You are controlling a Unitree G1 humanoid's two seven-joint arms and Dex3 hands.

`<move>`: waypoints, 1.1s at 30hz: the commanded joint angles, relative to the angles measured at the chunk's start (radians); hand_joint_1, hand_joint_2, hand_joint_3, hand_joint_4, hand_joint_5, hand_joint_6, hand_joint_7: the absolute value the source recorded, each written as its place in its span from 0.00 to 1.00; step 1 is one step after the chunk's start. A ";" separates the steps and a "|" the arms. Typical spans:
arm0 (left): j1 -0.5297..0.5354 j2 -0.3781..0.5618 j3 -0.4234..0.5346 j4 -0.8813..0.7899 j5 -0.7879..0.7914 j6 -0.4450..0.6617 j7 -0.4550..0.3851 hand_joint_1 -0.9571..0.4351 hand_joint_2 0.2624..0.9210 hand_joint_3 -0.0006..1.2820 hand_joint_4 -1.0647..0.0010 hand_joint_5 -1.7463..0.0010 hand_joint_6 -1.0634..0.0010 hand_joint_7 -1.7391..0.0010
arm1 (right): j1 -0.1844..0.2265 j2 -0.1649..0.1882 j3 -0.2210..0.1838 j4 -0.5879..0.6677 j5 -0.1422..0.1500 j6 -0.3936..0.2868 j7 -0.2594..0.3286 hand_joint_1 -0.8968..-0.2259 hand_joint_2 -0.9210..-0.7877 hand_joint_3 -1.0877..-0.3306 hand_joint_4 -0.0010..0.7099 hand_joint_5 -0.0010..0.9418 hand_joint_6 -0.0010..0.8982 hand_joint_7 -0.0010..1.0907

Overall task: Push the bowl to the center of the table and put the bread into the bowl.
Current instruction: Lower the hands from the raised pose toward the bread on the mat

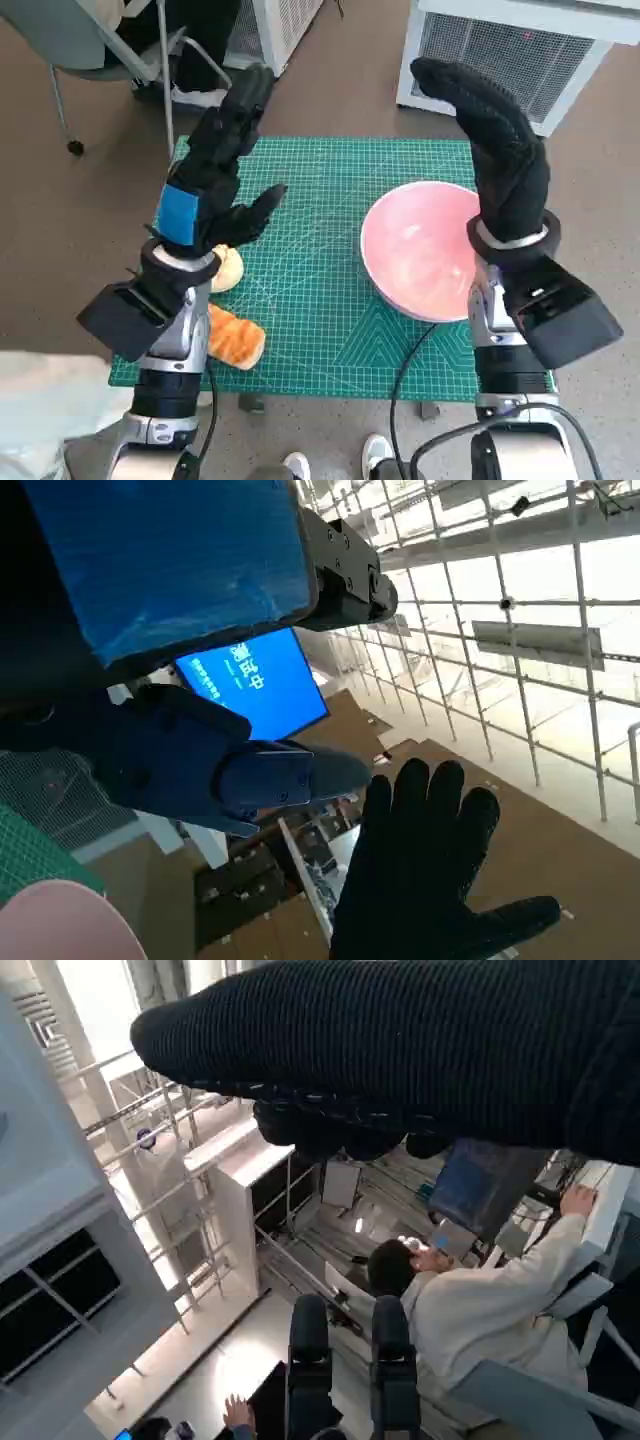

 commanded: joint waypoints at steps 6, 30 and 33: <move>-0.021 0.003 0.001 -0.004 -0.005 -0.006 -0.005 0.31 1.00 0.27 0.80 1.00 0.71 1.00 | 0.023 0.003 -0.002 0.020 -0.010 -0.004 -0.002 0.50 0.00 0.38 0.38 0.02 0.00 0.54; -0.028 0.014 0.006 0.001 0.002 -0.016 -0.011 0.32 1.00 0.26 0.82 1.00 0.71 1.00 | 0.103 -0.077 -0.092 -0.002 0.067 -0.005 0.007 0.54 0.00 0.29 0.34 0.00 0.00 0.49; -0.024 0.015 0.009 0.001 -0.002 -0.018 -0.014 0.32 1.00 0.26 0.82 1.00 0.71 1.00 | 0.129 -0.091 -0.134 0.023 0.076 -0.009 -0.017 0.54 0.00 0.29 0.34 0.00 0.00 0.49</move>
